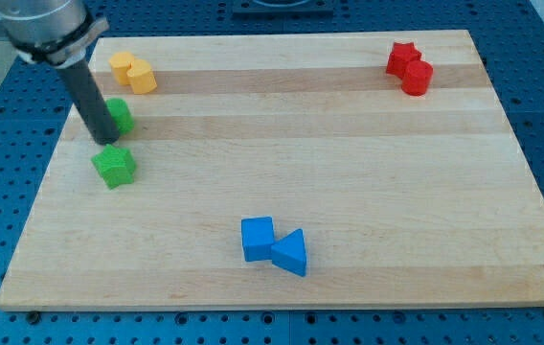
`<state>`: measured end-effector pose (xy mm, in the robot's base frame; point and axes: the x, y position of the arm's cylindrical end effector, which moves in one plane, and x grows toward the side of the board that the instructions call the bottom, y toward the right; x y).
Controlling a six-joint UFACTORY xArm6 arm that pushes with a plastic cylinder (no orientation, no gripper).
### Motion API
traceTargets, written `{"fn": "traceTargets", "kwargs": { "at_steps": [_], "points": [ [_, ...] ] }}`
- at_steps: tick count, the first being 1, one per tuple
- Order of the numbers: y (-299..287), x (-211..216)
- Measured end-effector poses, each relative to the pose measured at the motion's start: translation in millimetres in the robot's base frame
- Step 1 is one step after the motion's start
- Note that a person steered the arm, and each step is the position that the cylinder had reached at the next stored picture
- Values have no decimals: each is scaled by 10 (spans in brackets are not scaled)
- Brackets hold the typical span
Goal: Move the arm to the bottom of the green star
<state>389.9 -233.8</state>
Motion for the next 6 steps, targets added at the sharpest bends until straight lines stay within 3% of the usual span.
{"fn": "traceTargets", "kwargs": {
  "at_steps": [3, 4, 6],
  "points": [
    [1, -264],
    [-167, -36],
    [-513, 1063]
  ]
}}
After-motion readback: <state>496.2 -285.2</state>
